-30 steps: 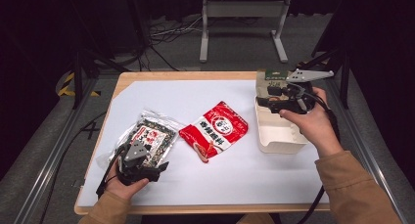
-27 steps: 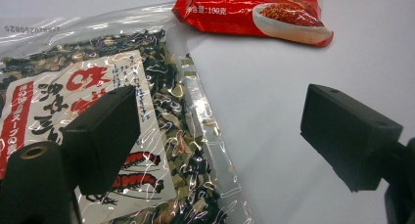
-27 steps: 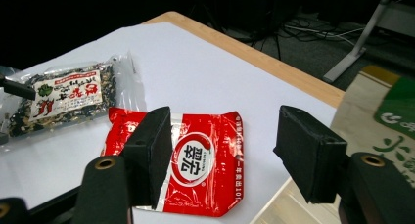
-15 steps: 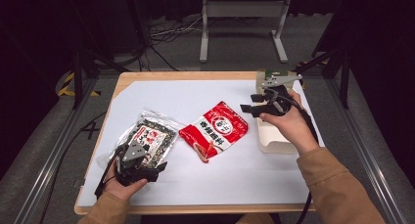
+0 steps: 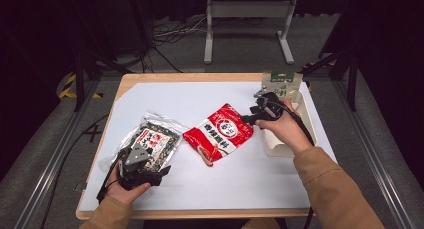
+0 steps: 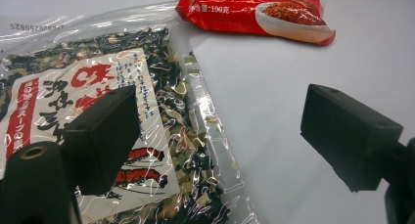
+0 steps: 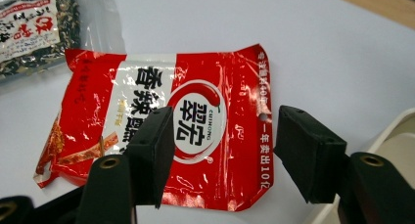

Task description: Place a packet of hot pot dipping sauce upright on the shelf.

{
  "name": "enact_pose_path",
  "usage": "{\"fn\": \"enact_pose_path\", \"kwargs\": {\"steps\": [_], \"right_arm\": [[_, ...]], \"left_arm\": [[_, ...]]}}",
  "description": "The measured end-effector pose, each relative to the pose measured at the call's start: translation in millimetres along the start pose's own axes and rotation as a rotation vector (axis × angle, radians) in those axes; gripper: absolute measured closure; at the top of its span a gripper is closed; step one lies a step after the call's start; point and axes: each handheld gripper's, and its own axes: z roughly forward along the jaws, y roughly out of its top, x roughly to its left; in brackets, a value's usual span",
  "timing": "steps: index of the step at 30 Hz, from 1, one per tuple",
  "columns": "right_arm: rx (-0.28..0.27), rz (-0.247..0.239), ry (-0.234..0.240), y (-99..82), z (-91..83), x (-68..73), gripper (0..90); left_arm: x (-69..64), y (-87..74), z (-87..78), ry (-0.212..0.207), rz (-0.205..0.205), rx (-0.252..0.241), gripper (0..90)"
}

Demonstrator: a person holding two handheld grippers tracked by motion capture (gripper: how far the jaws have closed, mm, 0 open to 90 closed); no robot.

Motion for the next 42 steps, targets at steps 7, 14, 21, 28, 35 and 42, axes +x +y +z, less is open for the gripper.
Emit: {"fn": "enact_pose_path", "kwargs": {"steps": [7, 14, 21, 28, 35, 42], "right_arm": [[0.078, 0.038, -0.022, -1.4, 17.6, -7.3, 36.4], [0.140, 0.065, -0.031, -2.3, 28.1, -10.3, 35.9], [0.198, 0.077, -0.038, -3.0, 38.2, -13.1, 35.5], [0.254, 0.087, -0.031, -2.9, 48.0, -13.7, 33.3], [0.294, 0.106, -0.036, -4.4, 55.9, -15.7, 31.9], [0.320, 0.118, -0.037, -4.9, 60.3, -15.7, 30.9]], "left_arm": [[0.3, 0.0, -0.4, -0.002, 0.000, 0.002, 15.1], [0.6, -0.1, -0.7, -0.001, 0.000, 0.001, 15.1], [0.6, -0.1, -0.7, -0.002, 0.000, 0.001, 15.1], [0.7, -0.1, -0.7, -0.003, -0.003, 0.000, 15.1], [0.2, -0.5, -0.6, -0.003, -0.012, -0.007, 15.1], [0.1, -0.3, -0.9, -0.004, -0.010, -0.002, 15.2]]}}
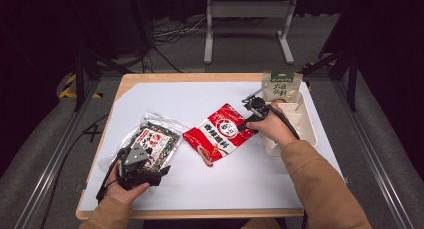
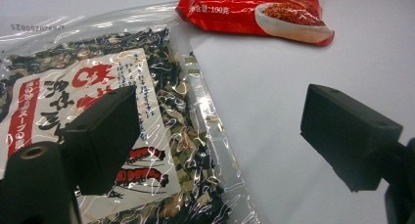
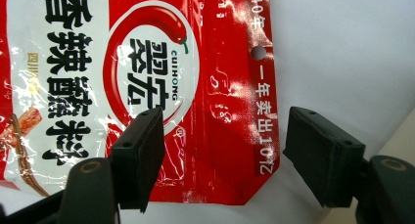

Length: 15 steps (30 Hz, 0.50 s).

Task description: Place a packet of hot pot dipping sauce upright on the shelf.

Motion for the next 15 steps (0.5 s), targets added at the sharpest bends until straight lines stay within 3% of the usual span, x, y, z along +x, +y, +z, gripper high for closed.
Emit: {"fn": "enact_pose_path", "kwargs": {"steps": [9, 15], "right_arm": [[0.017, 0.007, -0.004, 2.3, 5.1, 0.6, 29.3], [0.019, 0.018, 0.025, 3.4, 6.7, 0.5, 29.0]], "left_arm": [[-0.1, -0.2, 0.1, 0.001, -0.003, -0.004, 15.1], [0.8, 0.0, -0.5, -0.003, 0.002, -0.003, 15.1]]}}
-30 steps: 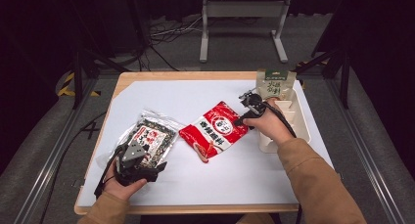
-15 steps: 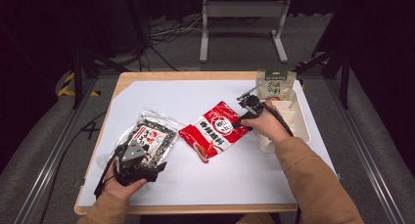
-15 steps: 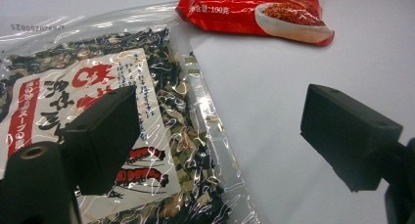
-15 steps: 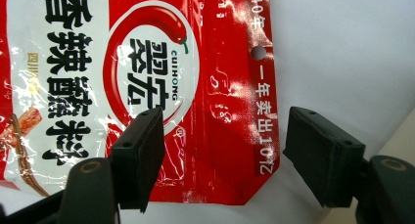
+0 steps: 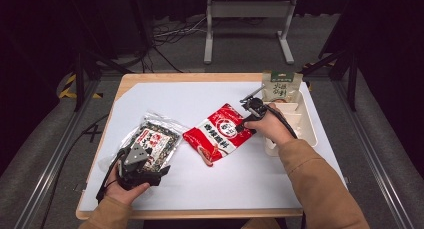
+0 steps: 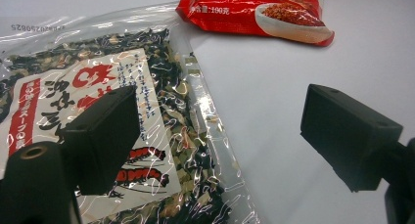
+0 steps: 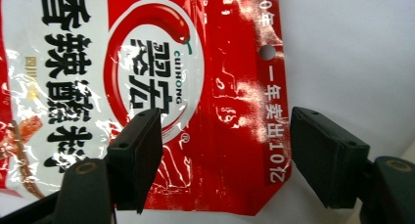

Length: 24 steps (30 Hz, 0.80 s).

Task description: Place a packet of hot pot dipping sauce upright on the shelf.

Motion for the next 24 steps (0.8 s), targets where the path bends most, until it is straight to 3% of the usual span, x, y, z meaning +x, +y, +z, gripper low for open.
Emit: {"fn": "enact_pose_path", "kwargs": {"steps": [7, 10, 11, 17, 24], "right_arm": [[-0.018, 0.002, 0.007, 0.7, -7.1, 0.9, 36.8], [-0.030, 0.008, 0.011, 0.7, -12.7, 1.7, 48.2], [-0.041, 0.015, 0.052, 0.5, -16.0, 1.8, 53.4], [-0.027, -0.027, 0.094, 1.5, -15.6, 9.0, 55.8], [0.025, -0.072, 0.100, 0.8, -2.4, 13.6, 58.7]], "left_arm": [[-0.4, 0.1, 0.3, 0.001, -0.003, -0.002, 15.1], [-0.4, 0.2, 0.5, 0.000, 0.000, 0.003, 15.1], [-0.4, 0.4, 0.6, 0.001, 0.005, 0.004, 15.1], [-0.4, 0.5, 0.8, -0.001, 0.006, 0.005, 15.1], [0.0, 0.2, 0.8, 0.001, 0.004, -0.001, 15.1]]}}
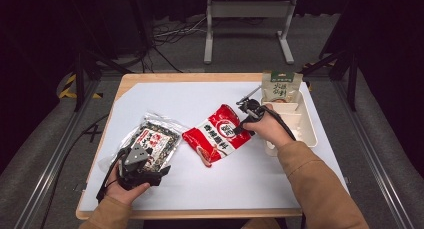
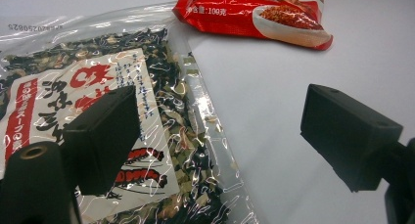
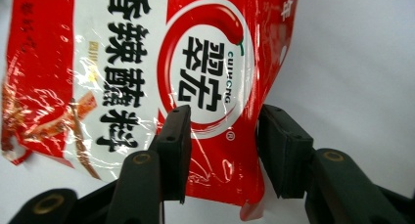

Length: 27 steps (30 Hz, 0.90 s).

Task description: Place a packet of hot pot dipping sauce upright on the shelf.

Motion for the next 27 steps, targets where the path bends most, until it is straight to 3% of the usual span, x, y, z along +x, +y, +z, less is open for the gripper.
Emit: {"fn": "enact_pose_path", "kwargs": {"steps": [5, 10, 24, 27], "right_arm": [[0.032, 0.004, 0.014, -1.4, 3.9, -2.7, 68.5], [0.069, -0.017, -0.002, -1.4, 2.8, -2.8, 88.3], [0.008, -0.056, 0.033, -0.8, -15.4, 1.4, 89.7], [0.014, -0.066, 0.021, 0.0, -20.6, 5.1, 89.8]], "left_arm": [[-0.2, 0.3, -0.1, -0.001, 0.001, 0.005, 15.1], [0.5, 0.3, -0.1, -0.001, 0.005, 0.004, 15.1], [0.2, 0.3, 0.6, -0.003, 0.000, 0.005, 15.1], [-0.1, 0.2, 1.0, -0.002, 0.002, 0.004, 15.1]]}}
